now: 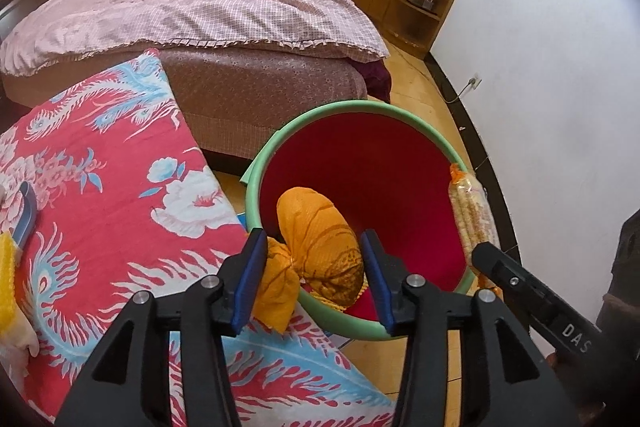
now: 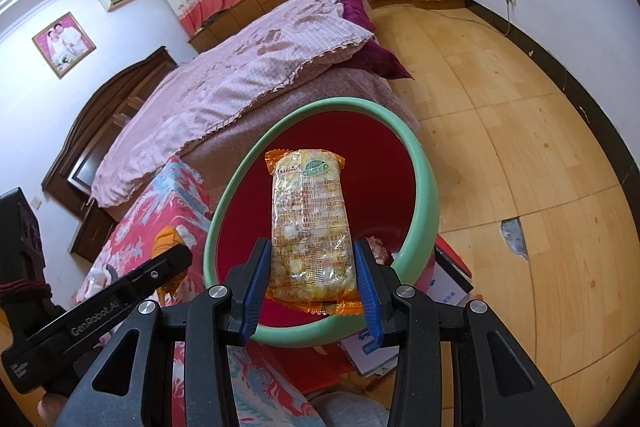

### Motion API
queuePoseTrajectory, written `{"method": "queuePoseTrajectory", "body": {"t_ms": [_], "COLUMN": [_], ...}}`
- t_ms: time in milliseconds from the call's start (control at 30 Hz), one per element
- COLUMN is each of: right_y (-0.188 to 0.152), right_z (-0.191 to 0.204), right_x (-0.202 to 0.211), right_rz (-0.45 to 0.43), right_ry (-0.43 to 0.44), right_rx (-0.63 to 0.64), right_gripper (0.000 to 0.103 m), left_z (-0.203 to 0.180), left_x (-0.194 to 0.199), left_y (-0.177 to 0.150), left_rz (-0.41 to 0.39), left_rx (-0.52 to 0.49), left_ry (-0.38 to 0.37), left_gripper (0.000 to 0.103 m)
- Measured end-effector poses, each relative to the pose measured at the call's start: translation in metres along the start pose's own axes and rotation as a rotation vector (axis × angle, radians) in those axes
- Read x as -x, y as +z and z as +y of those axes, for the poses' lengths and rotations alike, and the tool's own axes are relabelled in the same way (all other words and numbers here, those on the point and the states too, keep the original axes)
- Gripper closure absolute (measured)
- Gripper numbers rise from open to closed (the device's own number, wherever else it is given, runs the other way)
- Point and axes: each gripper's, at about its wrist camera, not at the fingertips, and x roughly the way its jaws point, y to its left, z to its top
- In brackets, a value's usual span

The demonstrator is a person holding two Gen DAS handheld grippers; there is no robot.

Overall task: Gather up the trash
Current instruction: 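Open the left tool to drop the orange bundle while the right tool drops the snack bag, then withdraw both open tools from the bucket back over the table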

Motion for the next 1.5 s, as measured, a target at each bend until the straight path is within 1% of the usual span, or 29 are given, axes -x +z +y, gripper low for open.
{"method": "queuePoseTrajectory", "body": {"t_ms": [200,367,800,933,1200,1367,1500], "right_y": [0.001,0.002,0.004,0.003,-0.002,-0.008,-0.012], "right_z": [-0.004,-0.005,-0.001,0.002,0.013,0.024,0.032], "right_x": [-0.004,-0.008,-0.014,-0.010,0.006,0.016,0.021], "right_rz": [0.004,0.009,0.021,0.015,-0.004,-0.008,-0.002], "right_ry": [-0.012,-0.020,-0.016,-0.009,0.014,0.026,0.035], "right_rx": [-0.008,-0.009,-0.004,-0.002,0.008,0.018,0.023], "right_gripper": [0.060,0.060,0.059,0.058,0.053,0.048,0.047], "left_z": [-0.004,-0.003,0.020,0.025,0.035,0.045,0.053], "left_x": [0.005,0.007,0.020,0.028,0.049,0.065,0.080], "left_y": [0.002,0.001,-0.006,-0.008,-0.016,-0.021,-0.027], "left_rz": [-0.018,-0.016,-0.019,-0.028,-0.049,-0.070,-0.089], "left_rx": [-0.021,-0.027,0.039,0.052,0.075,0.099,0.115], "left_ry": [0.009,0.014,0.046,0.048,0.056,0.066,0.078], "left_gripper": [0.045,0.045,0.045,0.045,0.045,0.045,0.045]}}
